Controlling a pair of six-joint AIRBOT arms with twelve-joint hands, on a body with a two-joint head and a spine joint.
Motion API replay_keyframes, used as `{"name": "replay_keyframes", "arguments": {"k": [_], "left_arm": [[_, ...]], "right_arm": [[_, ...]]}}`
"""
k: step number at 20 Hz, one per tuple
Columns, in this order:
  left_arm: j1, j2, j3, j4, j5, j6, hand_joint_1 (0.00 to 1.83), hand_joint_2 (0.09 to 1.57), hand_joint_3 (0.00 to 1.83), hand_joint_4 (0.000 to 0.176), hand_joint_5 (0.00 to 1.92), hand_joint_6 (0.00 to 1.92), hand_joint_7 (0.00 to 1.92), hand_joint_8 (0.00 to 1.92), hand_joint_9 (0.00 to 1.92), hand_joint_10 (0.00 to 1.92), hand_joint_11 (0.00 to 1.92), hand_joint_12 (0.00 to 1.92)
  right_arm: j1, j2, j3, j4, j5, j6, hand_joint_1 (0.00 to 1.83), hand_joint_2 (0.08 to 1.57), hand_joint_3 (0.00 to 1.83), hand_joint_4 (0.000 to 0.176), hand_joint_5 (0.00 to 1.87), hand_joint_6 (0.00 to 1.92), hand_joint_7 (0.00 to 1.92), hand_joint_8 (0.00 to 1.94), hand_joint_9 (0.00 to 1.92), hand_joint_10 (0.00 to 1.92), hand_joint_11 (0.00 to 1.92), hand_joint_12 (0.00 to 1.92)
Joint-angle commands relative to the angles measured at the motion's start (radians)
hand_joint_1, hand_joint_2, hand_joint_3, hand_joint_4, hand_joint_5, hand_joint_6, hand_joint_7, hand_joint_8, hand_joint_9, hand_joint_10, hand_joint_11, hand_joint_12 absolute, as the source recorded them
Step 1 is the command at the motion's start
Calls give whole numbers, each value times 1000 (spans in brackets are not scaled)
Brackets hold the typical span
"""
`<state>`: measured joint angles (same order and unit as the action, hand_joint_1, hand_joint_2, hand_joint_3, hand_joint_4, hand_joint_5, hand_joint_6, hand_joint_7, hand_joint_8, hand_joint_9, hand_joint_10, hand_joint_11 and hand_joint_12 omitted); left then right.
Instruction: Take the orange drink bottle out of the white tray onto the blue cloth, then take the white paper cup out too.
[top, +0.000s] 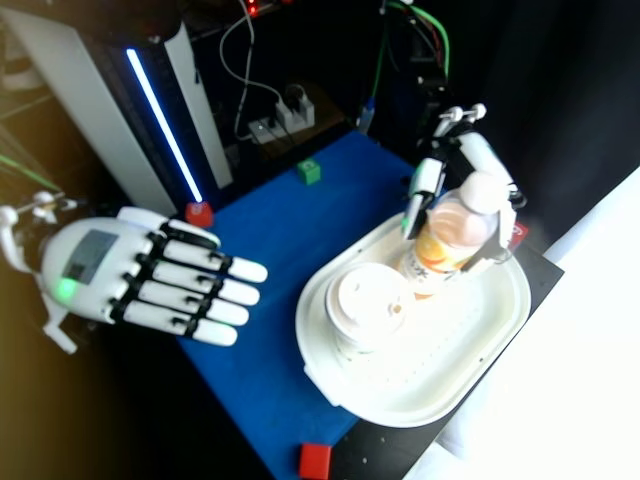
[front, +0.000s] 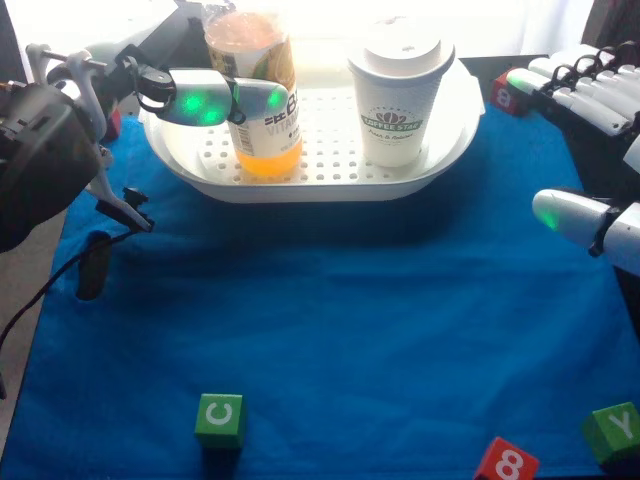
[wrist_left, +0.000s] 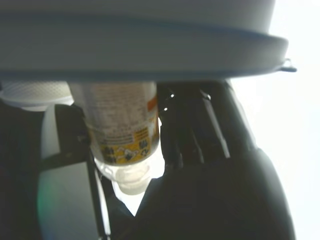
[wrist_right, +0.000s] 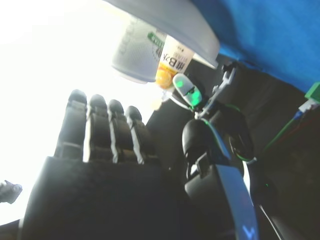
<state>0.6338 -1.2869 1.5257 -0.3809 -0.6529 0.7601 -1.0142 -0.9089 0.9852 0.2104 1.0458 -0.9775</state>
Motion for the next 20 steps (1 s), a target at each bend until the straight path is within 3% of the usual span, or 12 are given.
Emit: {"name": "replay_keyframes", "arguments": {"k": [1,5,8,9,10,12,14,15,17,18,19,20], "left_arm": [[-8,14,-11,15,-148,-13,1031,1172,3,12,867,1191,1047,1043,1073,1270,965,1598],[-15,86,-94,87,-294,-26,1028,1191,4,0,831,1230,997,1050,1044,1248,945,1607],[-18,156,-191,165,-430,-25,1223,1163,0,0,837,1049,961,1256,1041,1275,971,1640],[-12,180,-222,185,-462,-22,1063,1167,0,7,870,1143,961,1137,1051,1265,1000,1611],[0,197,-251,198,-492,-20,1001,1178,2,77,851,1198,978,1116,1059,1288,1002,1624],[69,254,-338,208,-593,-6,974,1190,2,100,824,1236,981,1057,1060,1236,957,1575],[132,289,-399,208,-664,-1,1008,1184,0,43,839,1217,1023,1053,1115,1190,1001,1515],[161,302,-426,210,-687,2,985,1180,0,98,840,1214,1016,1039,1140,1183,1027,1504],[222,318,-476,213,-709,3,973,1189,1,105,820,1239,1018,967,1117,1090,1026,1443],[245,318,-489,209,-711,0,987,1206,5,46,791,1279,919,928,1043,1067,973,1426],[266,316,-496,197,-709,-6,1143,1222,0,0,689,1317,893,1222,968,1104,925,1453],[287,306,-494,179,-696,-25,1161,1243,5,0,630,1388,852,1325,933,1114,903,1452]], "right_arm": [[3,1,-2,3,124,2,206,1487,3,0,0,0,0,0,0,0,5,3],[-2,1,-3,6,124,2,182,1479,0,0,0,0,0,0,0,0,0,0],[-2,1,-5,9,124,2,144,1478,0,0,0,0,0,0,0,0,26,13],[-2,1,-5,10,124,2,125,1479,1,0,0,0,0,0,0,0,30,21],[-2,1,-6,11,124,2,107,1478,1,0,0,0,0,0,0,0,22,28],[-2,1,-6,12,125,2,71,1474,0,0,0,0,0,0,0,0,0,392],[-2,1,-6,15,125,2,91,1458,0,0,0,0,0,0,0,0,0,804],[-2,1,-6,18,125,2,84,1459,0,0,0,0,0,0,0,0,0,901],[-2,1,-5,24,125,2,98,1465,2,0,0,0,0,0,0,0,0,923],[-2,1,-4,24,125,2,123,1462,1,0,0,0,0,0,0,0,0,764],[-2,1,-4,24,125,2,145,1462,0,0,0,0,0,0,0,0,0,653],[-2,1,-2,24,125,2,149,1460,0,0,0,0,0,0,0,0,0,631]]}}
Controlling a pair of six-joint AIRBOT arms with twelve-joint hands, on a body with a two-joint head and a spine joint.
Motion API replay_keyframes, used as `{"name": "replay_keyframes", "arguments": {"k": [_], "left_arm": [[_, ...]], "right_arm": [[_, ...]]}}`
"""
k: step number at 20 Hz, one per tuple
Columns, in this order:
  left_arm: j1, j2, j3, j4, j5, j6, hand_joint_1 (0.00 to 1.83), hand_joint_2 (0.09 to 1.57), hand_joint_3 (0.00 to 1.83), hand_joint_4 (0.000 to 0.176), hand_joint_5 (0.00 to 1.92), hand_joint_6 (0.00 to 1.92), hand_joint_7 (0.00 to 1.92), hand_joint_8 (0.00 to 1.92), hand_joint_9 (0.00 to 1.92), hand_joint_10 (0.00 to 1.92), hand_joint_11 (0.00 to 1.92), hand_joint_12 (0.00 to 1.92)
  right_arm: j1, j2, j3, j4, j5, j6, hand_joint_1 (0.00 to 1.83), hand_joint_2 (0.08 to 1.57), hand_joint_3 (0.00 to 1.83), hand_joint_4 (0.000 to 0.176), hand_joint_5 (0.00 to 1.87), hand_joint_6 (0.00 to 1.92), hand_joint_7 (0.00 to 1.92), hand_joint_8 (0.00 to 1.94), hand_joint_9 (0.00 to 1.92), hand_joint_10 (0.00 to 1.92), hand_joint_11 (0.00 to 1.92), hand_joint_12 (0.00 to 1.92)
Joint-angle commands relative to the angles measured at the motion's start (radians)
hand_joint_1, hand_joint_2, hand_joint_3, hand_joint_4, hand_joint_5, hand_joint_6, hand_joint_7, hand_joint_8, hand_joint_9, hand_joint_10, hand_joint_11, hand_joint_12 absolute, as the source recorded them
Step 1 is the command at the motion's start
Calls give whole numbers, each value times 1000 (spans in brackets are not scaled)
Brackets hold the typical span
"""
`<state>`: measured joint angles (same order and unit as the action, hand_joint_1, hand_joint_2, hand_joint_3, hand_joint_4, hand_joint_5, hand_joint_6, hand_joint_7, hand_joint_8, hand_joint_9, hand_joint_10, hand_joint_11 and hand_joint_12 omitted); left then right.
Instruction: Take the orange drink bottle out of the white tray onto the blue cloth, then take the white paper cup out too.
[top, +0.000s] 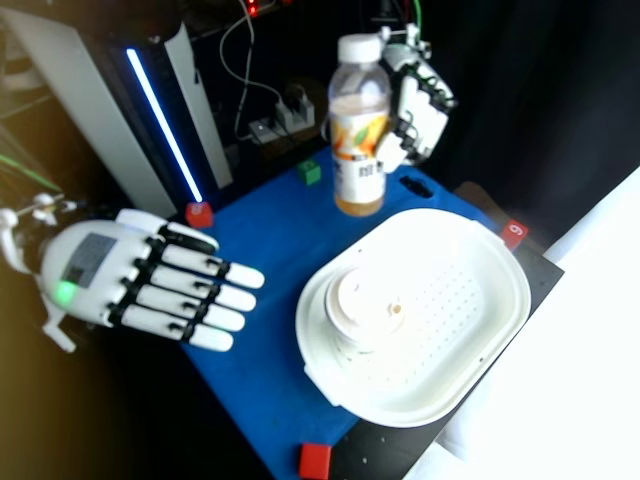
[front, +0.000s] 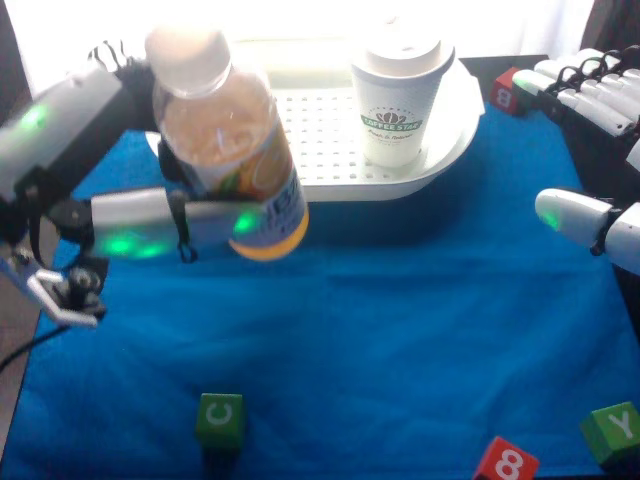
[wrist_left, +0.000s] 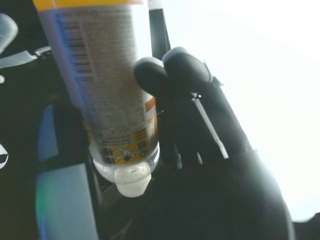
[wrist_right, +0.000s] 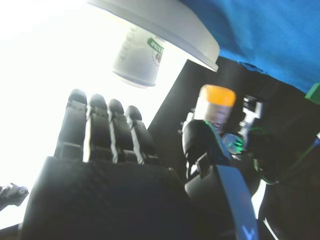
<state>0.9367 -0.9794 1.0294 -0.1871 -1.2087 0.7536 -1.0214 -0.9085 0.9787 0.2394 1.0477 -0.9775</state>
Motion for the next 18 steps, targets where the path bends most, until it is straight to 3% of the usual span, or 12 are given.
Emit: {"name": "replay_keyframes", "arguments": {"k": [1,2,3,4,7,9,10,11,14,16,17,18], "left_arm": [[-3,-11,9,-23,-130,-35,1158,1261,5,0,590,1452,827,1360,914,1117,884,1445],[8,-26,18,-32,-107,-48,1156,1270,1,0,578,1461,816,1382,882,1140,838,1457],[16,-38,23,-36,-91,-59,1018,1295,2,0,624,1490,683,1003,806,1058,769,1408],[25,-50,28,-42,-78,-69,936,1227,0,0,464,989,659,791,710,977,643,1408],[50,-66,30,-50,-57,-80,895,1122,0,0,382,292,457,205,285,682,17,1414],[66,-63,20,-49,-65,-80,908,1111,0,0,375,195,430,103,230,645,3,1314],[77,-57,13,-50,-76,-80,814,1090,0,11,324,98,348,29,184,468,0,1184],[90,-47,3,-54,-93,-79,735,1057,0,74,195,24,157,5,63,269,0,911],[131,-13,-30,-81,-145,-49,719,980,0,91,9,3,0,0,0,1,0,36],[183,18,-58,-117,-198,-28,671,938,0,116,0,0,0,0,0,0,0,0],[207,29,-68,-140,-230,-24,611,887,0,151,0,0,0,0,0,0,0,0],[228,41,-77,-158,-257,-20,611,887,0,151,0,0,0,0,0,0,0,0]], "right_arm": [[5,0,4,-4,123,2,167,1451,0,0,0,0,0,0,0,0,0,680],[5,0,4,-1,123,2,167,1444,0,0,0,0,0,0,0,0,0,689],[5,0,4,0,123,2,165,1443,0,0,0,0,0,0,0,0,0,550],[5,0,4,1,123,2,172,1442,0,0,0,0,0,0,0,0,0,476],[5,0,4,2,123,5,92,1443,0,0,0,0,0,0,0,0,0,312],[5,1,3,3,123,10,67,1441,0,0,0,0,0,0,0,0,0,282],[5,1,3,3,123,11,69,1442,0,0,0,0,0,0,0,0,0,147],[5,1,3,3,124,11,113,1443,0,0,0,0,0,0,0,0,0,29],[5,2,3,3,133,22,76,1451,4,0,0,0,0,0,0,0,40,26],[5,3,-5,3,150,23,135,1417,0,0,0,0,0,0,0,0,1,397],[5,3,-10,-1,157,23,205,1360,0,0,0,0,0,0,0,0,0,748],[5,3,-15,-9,163,23,205,1360,0,0,0,0,0,0,0,0,0,748]]}}
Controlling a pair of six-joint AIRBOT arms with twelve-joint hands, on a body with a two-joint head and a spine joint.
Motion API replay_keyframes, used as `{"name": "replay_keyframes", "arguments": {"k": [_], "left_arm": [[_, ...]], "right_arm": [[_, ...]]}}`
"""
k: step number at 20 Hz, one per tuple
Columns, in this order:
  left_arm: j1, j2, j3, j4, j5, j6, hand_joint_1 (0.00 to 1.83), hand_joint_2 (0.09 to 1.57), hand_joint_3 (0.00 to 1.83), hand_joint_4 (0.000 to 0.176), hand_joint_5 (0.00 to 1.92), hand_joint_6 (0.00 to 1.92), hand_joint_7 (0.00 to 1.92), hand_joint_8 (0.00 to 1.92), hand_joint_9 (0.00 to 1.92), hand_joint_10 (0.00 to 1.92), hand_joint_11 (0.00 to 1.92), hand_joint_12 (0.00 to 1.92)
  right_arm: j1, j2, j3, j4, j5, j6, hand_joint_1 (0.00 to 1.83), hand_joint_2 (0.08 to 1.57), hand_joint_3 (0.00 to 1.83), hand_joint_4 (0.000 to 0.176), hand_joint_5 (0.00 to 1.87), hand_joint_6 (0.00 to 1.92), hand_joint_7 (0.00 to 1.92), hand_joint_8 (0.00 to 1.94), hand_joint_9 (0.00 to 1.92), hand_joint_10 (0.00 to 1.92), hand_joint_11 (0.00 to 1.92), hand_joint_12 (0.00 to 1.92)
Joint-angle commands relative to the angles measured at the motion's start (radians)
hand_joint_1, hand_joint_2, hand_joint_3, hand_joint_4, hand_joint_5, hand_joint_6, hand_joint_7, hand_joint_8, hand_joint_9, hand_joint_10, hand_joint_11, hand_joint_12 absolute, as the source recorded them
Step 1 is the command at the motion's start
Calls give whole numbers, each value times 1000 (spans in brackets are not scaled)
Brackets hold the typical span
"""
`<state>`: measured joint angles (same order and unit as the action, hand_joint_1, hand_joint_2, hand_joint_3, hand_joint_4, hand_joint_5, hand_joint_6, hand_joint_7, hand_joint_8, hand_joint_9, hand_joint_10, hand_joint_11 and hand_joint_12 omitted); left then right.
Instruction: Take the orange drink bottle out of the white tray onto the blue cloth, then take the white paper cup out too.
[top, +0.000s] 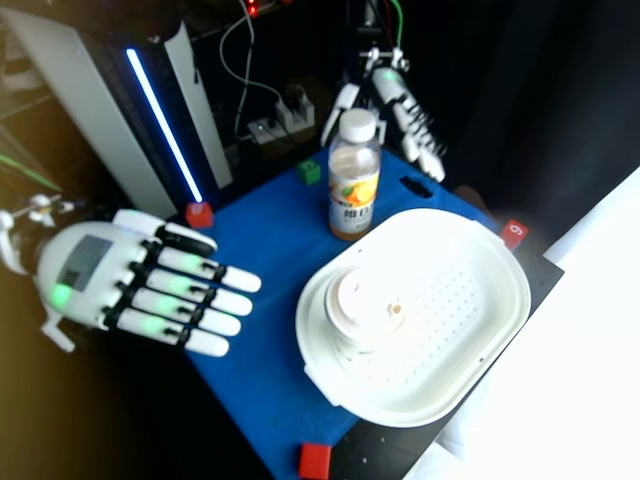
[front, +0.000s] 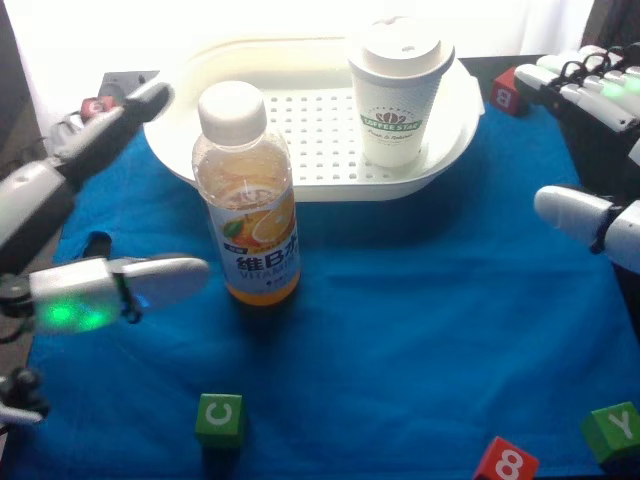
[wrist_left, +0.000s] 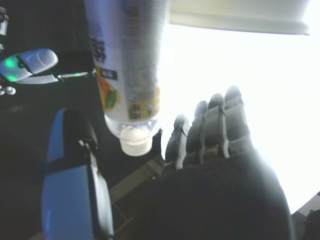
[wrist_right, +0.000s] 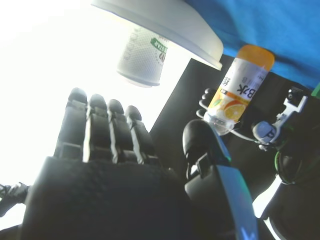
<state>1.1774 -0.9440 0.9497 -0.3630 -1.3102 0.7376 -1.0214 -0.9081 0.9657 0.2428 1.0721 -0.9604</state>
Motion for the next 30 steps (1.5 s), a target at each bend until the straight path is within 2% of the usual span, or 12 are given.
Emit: {"name": "replay_keyframes", "arguments": {"k": [1,4,5,6,10,12,14,18,19,22,26,30], "left_arm": [[12,18,-8,-1,-196,-3,629,869,0,149,0,0,0,0,0,0,0,0],[81,55,-33,-51,-273,7,769,937,0,112,17,7,0,0,0,0,0,0],[82,64,-34,-67,-264,25,784,1024,32,48,48,17,0,0,0,0,3,1],[82,68,-34,-81,-260,46,801,1089,29,22,95,18,3,2,0,0,0,195],[83,68,-33,-108,-266,65,773,1143,0,88,134,4,61,0,84,7,0,555],[86,61,-27,-115,-267,60,766,1145,1,89,122,0,46,0,58,0,0,562],[86,59,-24,-116,-268,57,798,1142,0,87,129,3,37,0,47,0,0,557],[87,59,-24,-122,-273,55,817,1137,0,130,121,2,0,0,22,3,0,355],[87,58,-24,-122,-273,55,794,1132,0,129,123,2,0,0,25,3,0,381],[87,55,-22,-122,-271,51,786,1135,0,51,122,1,14,2,33,2,0,461],[88,41,-15,-118,-259,30,778,1122,0,101,135,5,0,0,25,0,0,432],[88,37,-11,-116,-262,24,824,1120,0,86,132,2,0,0,13,2,0,400]], "right_arm": [[5,7,-6,-25,141,7,204,1340,0,0,0,0,0,0,0,0,0,779],[43,29,-3,-69,145,19,190,1299,0,0,0,0,0,0,0,0,0,183],[62,29,10,-76,144,19,204,1294,0,0,0,0,0,0,0,0,0,341],[86,24,31,-81,138,19,240,1287,0,0,0,0,0,0,0,0,0,262],[275,-66,144,-141,-14,19,358,1300,0,40,0,0,0,0,0,0,0,0],[356,-117,213,-171,-106,18,409,1291,0,66,0,0,0,0,0,0,0,0],[416,-183,279,-173,-189,-6,396,1274,0,62,0,0,0,0,0,0,0,0],[478,-297,393,-168,-306,-18,440,1211,0,39,0,0,0,0,0,0,0,0],[484,-318,413,-164,-323,-18,468,1193,0,47,0,0,0,0,0,0,0,0],[496,-371,472,-150,-367,-18,543,1139,0,40,0,0,0,0,0,0,0,0],[502,-436,558,-117,-431,-18,630,1111,0,34,0,0,0,0,0,0,0,0],[502,-456,595,-100,-471,-17,686,1101,0,10,0,0,0,0,9,4,54,25]]}}
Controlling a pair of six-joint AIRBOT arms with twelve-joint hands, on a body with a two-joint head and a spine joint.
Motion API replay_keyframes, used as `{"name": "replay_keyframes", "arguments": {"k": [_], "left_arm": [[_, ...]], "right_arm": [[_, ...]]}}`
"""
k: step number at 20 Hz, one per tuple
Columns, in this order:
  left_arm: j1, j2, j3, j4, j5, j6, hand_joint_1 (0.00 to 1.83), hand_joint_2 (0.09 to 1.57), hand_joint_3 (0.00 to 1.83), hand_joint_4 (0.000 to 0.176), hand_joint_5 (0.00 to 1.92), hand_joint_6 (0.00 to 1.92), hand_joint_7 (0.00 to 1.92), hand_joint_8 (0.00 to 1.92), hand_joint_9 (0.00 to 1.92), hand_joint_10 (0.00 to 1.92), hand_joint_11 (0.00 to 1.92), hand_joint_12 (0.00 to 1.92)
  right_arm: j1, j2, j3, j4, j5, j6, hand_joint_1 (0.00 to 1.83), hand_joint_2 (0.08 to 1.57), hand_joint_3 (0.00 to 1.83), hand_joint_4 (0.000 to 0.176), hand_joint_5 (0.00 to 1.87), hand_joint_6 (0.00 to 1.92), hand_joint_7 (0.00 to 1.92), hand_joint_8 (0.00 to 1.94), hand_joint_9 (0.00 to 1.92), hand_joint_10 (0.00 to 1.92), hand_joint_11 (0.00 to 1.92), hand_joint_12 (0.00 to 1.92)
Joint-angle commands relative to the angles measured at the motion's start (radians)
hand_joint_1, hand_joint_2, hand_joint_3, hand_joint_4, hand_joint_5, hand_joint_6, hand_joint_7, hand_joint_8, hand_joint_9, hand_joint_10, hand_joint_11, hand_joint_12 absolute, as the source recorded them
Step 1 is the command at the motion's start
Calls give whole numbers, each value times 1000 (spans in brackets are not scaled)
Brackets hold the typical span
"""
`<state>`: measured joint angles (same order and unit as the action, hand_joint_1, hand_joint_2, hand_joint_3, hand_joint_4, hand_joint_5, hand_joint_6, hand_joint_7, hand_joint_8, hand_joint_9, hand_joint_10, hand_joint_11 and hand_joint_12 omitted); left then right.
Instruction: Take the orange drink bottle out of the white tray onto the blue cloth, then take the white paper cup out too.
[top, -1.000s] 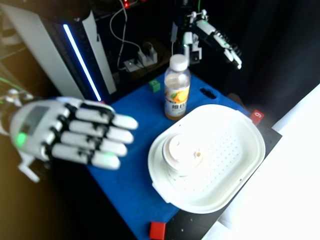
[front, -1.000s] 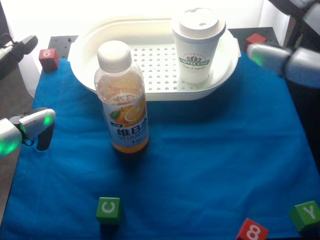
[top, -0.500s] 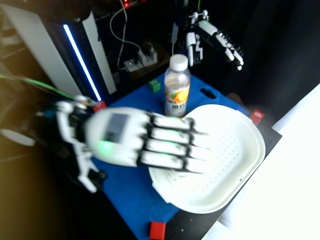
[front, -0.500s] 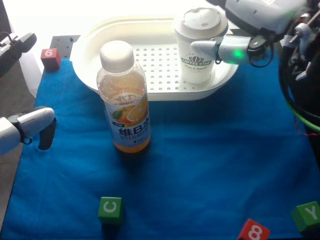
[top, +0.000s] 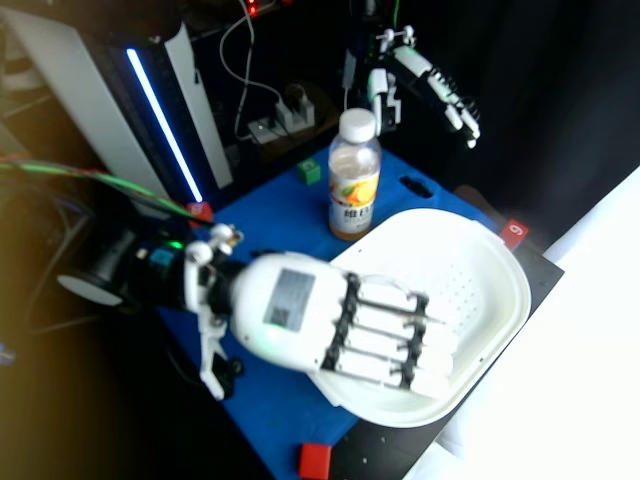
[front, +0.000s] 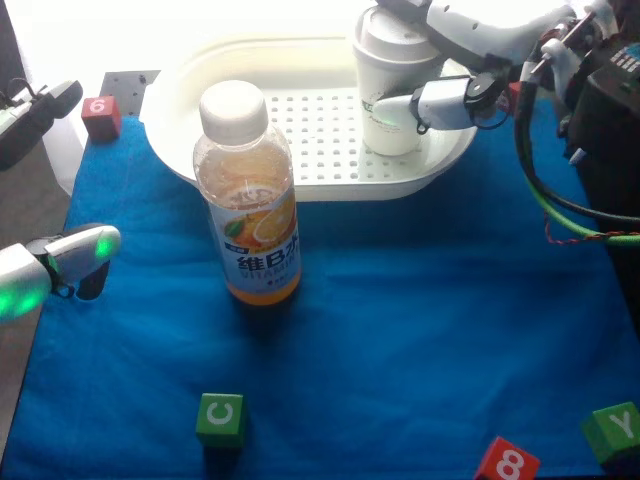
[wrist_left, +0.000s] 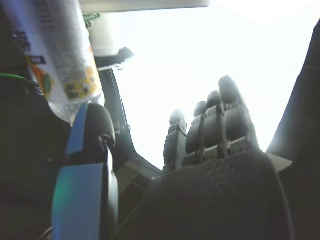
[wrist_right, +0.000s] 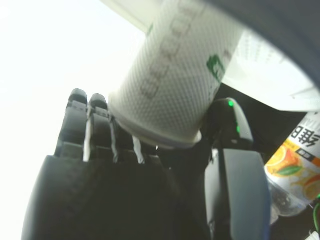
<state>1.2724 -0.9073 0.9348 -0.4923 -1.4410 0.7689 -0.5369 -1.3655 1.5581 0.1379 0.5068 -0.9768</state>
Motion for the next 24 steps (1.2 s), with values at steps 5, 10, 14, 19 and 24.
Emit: {"name": "replay_keyframes", "arguments": {"k": [5,10,14,19,24], "left_arm": [[-6,-2,3,11,-134,-8,804,1128,1,98,134,1,0,0,12,0,0,414],[-4,-11,10,-1,-134,-11,853,1137,2,93,144,1,0,0,0,0,0,419],[-1,-11,10,-4,-136,-13,782,1138,0,71,129,1,0,0,0,0,0,428],[3,-11,7,-10,-146,-15,779,1135,0,75,138,2,0,0,0,0,0,421],[22,-11,0,-30,-172,-20,806,1135,3,74,137,1,0,0,0,0,0,203]], "right_arm": [[17,1,-10,4,89,0,792,1189,3,0,343,92,495,100,414,1079,405,1759],[18,41,-53,-5,114,2,862,1204,0,0,152,677,234,899,202,1486,225,1921],[18,87,-99,-88,217,126,868,1186,0,0,50,1101,219,1067,216,1476,209,1919],[18,238,-260,-166,432,206,847,1212,5,0,12,1074,181,1067,187,1525,247,1921],[-80,367,-428,-194,590,206,841,1200,2,0,2,1042,148,1136,126,1503,97,1921]]}}
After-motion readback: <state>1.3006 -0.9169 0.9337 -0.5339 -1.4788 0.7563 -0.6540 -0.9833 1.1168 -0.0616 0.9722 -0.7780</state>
